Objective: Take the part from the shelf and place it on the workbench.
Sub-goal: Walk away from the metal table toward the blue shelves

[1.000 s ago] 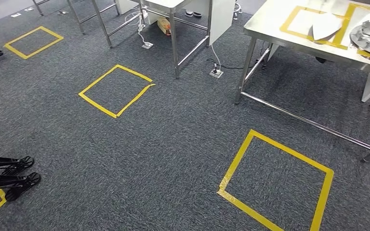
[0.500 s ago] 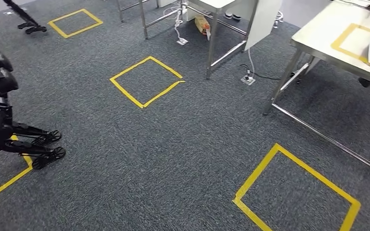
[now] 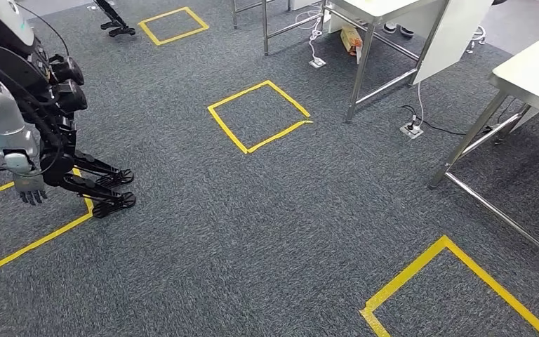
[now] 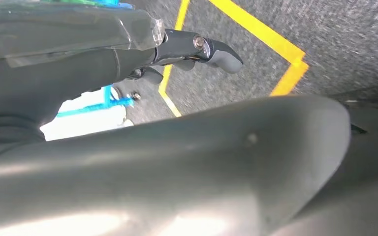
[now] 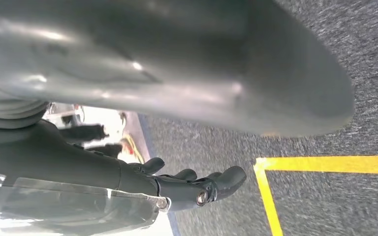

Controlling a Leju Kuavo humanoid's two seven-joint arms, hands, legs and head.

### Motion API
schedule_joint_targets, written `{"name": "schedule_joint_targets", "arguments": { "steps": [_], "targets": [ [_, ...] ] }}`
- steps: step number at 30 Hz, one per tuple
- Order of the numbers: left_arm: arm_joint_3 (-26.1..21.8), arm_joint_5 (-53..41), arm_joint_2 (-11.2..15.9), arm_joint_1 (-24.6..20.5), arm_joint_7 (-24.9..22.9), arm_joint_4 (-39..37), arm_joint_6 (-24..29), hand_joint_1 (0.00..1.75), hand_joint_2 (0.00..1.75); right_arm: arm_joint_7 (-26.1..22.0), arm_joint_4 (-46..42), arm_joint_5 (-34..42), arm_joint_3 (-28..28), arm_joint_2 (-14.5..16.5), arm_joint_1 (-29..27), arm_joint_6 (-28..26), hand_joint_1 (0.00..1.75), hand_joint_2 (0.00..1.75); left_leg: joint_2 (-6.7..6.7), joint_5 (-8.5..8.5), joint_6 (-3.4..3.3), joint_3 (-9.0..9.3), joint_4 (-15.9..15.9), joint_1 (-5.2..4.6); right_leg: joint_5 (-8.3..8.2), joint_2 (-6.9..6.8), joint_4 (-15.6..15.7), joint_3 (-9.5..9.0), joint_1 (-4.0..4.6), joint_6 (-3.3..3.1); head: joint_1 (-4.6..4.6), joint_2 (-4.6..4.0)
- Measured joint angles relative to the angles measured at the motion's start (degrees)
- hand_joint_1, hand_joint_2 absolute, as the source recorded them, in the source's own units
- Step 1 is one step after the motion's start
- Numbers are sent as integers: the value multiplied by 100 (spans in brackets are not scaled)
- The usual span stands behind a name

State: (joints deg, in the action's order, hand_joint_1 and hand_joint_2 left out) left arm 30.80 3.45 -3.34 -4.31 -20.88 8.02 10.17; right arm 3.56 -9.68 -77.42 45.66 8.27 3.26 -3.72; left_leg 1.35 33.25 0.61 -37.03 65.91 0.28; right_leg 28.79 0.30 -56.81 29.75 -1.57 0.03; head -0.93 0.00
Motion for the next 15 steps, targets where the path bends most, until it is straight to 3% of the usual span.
{"name": "schedule_joint_targets", "arguments": {
  "steps": [2, 3, 4, 5, 7, 8, 9, 11, 13, 15],
  "targets": [
    [1, -2, -4, -7, 1, 0, -1, 0, 0, 0, 0, 0, 2, -1, -13, 0, 0, 0, -75, 228, 24, -367, 683, 21, 13, -177, -2, 4, 10, -7, -20, 0],
    [2, -2, -6, 0, 0, 0, 0, 0, 0, 0, -1, 0, 2, -1, -12, 0, 0, 0, -84, 196, 27, -418, 762, 28, 21, -258, -2, 1, 11, -2, -26, 0],
    [2, -2, -7, 7, -1, 0, -1, 0, 0, 0, 0, 1, 2, 0, -8, 0, 0, 0, -104, 61, 27, -338, 595, 33, 32, -331, -2, -9, 9, 7, -36, 0],
    [2, -3, -5, 10, -1, 0, 0, 0, 0, 0, 0, 1, 2, 2, -4, 0, 0, 0, -160, -134, 23, -146, 225, 35, 46, -398, -2, -27, 6, 22, -48, 0],
    [2, -6, -3, -3, -2, 1, -1, 0, 0, -1, 0, 3, 2, 4, 2, 1, 0, 0, -428, -410, -1, 290, -580, 12, 87, -510, -3, -70, 24, 75, -80, 0],
    [2, -8, -3, -13, -2, 2, -1, 0, 0, -1, 0, 5, 2, 4, 7, 1, 0, 0, -518, -460, -19, 417, -809, -5, 109, -557, -3, -88, 37, 107, -81, 0],
    [2, -10, -4, -21, -3, 2, -1, 0, 0, -1, 1, 8, 2, 6, 12, 2, 0, 0, -555, -454, -41, 462, -897, -28, 129, -603, 2, -108, 47, 139, -77, 0],
    [2, -13, -1, -13, -11, -2, -1, 0, 0, 0, 1, 13, 2, 17, 24, 4, 0, 0, -416, -462, -100, 459, -904, -39, 158, -671, 16, -149, 31, 205, -59, 0],
    [1, -13, 4, 0, -24, -5, -1, 0, 0, -3, 1, 15, 0, 30, 27, 6, 0, 0, -289, -486, -170, 476, -923, -20, 301, -490, -156, -99, 6, 254, -33, 0],
    [-1, -13, 1, -8, -31, -7, -1, 0, 0, -7, 2, 15, -3, 29, 9, 9, 0, 0, -153, -498, -223, 486, -929, -12, 666, -190, -847, 218, 7, 265, 21, 0]
  ]
}}
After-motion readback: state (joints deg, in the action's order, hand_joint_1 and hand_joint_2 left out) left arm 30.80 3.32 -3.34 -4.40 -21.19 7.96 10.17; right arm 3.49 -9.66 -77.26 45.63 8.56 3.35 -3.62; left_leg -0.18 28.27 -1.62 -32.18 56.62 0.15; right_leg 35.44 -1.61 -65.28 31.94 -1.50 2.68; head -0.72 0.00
